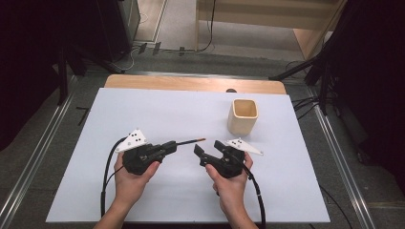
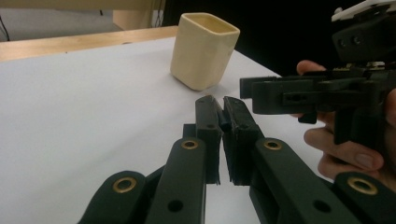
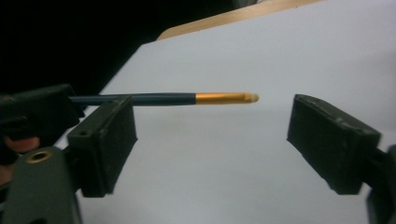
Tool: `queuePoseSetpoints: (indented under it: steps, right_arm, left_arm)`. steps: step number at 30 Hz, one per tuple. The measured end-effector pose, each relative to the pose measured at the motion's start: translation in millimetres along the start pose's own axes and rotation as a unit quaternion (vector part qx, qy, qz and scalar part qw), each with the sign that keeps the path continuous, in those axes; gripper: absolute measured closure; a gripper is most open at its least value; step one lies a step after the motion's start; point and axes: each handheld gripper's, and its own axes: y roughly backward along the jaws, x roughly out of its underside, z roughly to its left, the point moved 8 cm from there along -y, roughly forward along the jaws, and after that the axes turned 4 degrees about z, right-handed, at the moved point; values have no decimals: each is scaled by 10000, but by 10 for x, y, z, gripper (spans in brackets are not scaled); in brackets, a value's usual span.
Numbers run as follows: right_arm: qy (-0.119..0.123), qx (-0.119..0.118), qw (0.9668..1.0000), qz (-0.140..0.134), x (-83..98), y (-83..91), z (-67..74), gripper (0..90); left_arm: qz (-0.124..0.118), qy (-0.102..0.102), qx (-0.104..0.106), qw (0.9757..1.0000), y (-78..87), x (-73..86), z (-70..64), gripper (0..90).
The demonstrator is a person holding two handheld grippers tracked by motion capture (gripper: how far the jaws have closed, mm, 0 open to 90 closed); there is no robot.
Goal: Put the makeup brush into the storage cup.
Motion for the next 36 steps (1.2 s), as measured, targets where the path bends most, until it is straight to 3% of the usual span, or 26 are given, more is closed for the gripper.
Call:
queuePoseSetpoints:
  steps: [2,3,5,8,9,10,12,13,14,15,16,17,18,19,21,22,23,24,28,29,30,31,32,33,36]
  right_arm:
    - [-385,-196,9991,52,18,-3,31,62]
    - [-385,-196,9991,52,18,-3,31,62]
    - [-839,-286,9959,153,57,-15,58,0]
    - [-1080,-321,9936,120,72,-4,66,0]
    - [-1316,-378,9906,57,75,11,69,0]
    - [-1316,-378,9906,57,75,11,69,0]
    - [-1651,-611,9844,-35,68,39,87,6]
    - [-1651,-611,9844,-35,68,39,87,6]
    - [-1746,-679,9823,-76,63,49,90,22]
    - [-1972,-830,9768,-87,56,68,101,51]
    - [-1972,-830,9768,-87,56,68,101,51]
    - [-2098,-878,9737,-108,51,81,101,71]
    - [-2314,-977,9678,-140,40,103,99,106]
    - [-2314,-977,9678,-140,40,103,99,106]
    - [-2464,-1099,9627,-183,29,120,94,137]
    - [-2614,-1140,9584,-123,32,120,80,167]
    - [-2614,-1140,9584,-123,32,120,80,167]
    - [-2757,-1200,9537,-89,36,118,76,183]
    - [-2849,-1209,9509,-74,37,118,55,217]
    - [-2934,-1243,9478,-68,34,123,50,231]
    - [-3097,-1301,9419,-30,36,125,37,263]
    - [-3097,-1301,9419,-30,36,125,37,263]
    - [-3198,-1333,9381,22,39,125,36,291]
    - [-3192,-1308,9386,19,42,124,30,307]
    - [-3328,-1313,9338,-8,36,126,13,354]
  left_arm:
    - [-83,-36,-8,10000,-7,4,-17,867]
    - [-128,-32,-2,9999,-12,7,-29,867]
    - [-178,-61,-7,9998,-24,19,-48,867]
    - [-280,-84,-21,9996,-49,34,-77,867]
    - [-298,-78,-13,9995,-56,42,-87,867]
    - [-327,-78,-26,9994,-63,47,-95,867]
    - [-383,-98,-32,9992,-73,56,-113,867]
    - [-437,-99,-36,9990,-78,57,-124,867]
    - [-475,-110,-54,9988,-80,57,-133,867]
    - [-492,-139,-79,9987,-80,59,-140,867]
    - [-534,-141,-99,9984,-85,59,-153,867]
    - [-552,-171,-123,9983,-87,62,-162,867]
    - [-568,-191,-131,9981,-91,68,-174,867]
    - [-594,-212,-151,9979,-98,73,-187,867]
    - [-643,-264,-216,9973,-115,90,-220,867]
    - [-718,-251,-226,9968,-131,104,-252,867]
    - [-718,-251,-226,9968,-131,104,-252,867]
    - [-744,-288,-235,9965,-146,120,-277,867]
    - [-727,-315,-213,9966,-176,140,-314,867]
    - [-713,-331,-219,9967,-185,147,-321,867]
    - [-712,-322,-197,9968,-192,153,-333,867]
    - [-701,-335,-194,9968,-198,159,-343,867]
    - [-690,-356,-178,9968,-215,170,-366,867]
    - [-690,-356,-178,9968,-215,170,-366,867]
    - [-681,-411,-135,9967,-246,190,-420,867]
